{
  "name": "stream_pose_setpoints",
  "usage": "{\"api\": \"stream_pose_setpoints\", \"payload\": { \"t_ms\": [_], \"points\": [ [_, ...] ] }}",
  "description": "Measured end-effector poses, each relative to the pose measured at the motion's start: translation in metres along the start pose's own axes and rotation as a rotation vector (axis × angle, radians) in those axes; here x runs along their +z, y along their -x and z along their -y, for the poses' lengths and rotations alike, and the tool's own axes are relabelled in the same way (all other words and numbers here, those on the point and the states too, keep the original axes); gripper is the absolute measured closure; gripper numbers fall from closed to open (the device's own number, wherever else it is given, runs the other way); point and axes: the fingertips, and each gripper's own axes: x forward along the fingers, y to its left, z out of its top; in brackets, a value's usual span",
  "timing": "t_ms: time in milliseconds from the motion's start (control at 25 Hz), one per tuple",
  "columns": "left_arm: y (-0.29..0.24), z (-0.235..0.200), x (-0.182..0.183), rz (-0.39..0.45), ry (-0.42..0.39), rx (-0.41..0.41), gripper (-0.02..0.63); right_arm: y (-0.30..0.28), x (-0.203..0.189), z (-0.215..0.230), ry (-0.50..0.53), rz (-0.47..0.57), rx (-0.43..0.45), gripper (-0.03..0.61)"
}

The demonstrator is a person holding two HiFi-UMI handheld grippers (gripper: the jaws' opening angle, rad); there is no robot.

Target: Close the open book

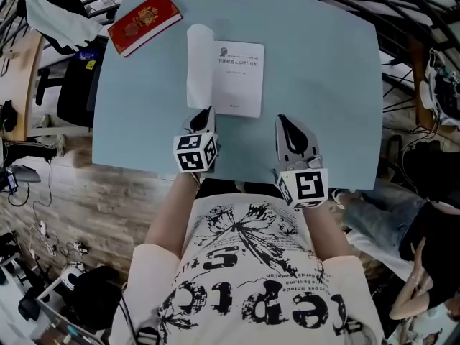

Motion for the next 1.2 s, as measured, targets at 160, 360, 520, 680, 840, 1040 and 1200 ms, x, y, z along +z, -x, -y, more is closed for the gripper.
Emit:
{"api": "stream_pose_setpoints", "payload": {
  "t_ms": [160, 360, 520, 680, 840, 1040, 1200],
  "points": [
    [-0.015, 0.024, -0.015, -0.062, -0.173, 0.019, 0.592, 0.017, -0.002, 0.021, 0.001, 0.006, -0.027, 0.568],
    [-0.038, 0.039, -0.044, -0.174, -0.388, 0.043, 0.592, 0.036, -0.004, 0.040, 0.000, 0.012, -0.049, 0.568],
    [-0.050, 0.048, -0.061, -0.248, -0.585, 0.019, 0.591, 0.049, 0.003, 0.054, 0.031, 0.045, -0.082, 0.569],
    [-0.058, 0.053, -0.074, -0.312, -0.709, -0.038, 0.560, 0.054, 0.012, 0.057, 0.062, 0.071, -0.093, 0.568],
    [-0.058, 0.054, -0.077, -0.330, -0.738, -0.119, 0.551, 0.050, 0.011, 0.053, 0.055, 0.066, -0.095, 0.569],
    [-0.055, 0.062, -0.080, -0.323, -0.623, -0.199, 0.399, 0.043, 0.011, 0.045, 0.063, 0.055, -0.083, 0.568],
    [-0.050, 0.054, -0.058, -0.289, -0.464, -0.174, 0.400, 0.036, 0.014, 0.039, 0.063, 0.054, -0.082, 0.568]
  ]
}}
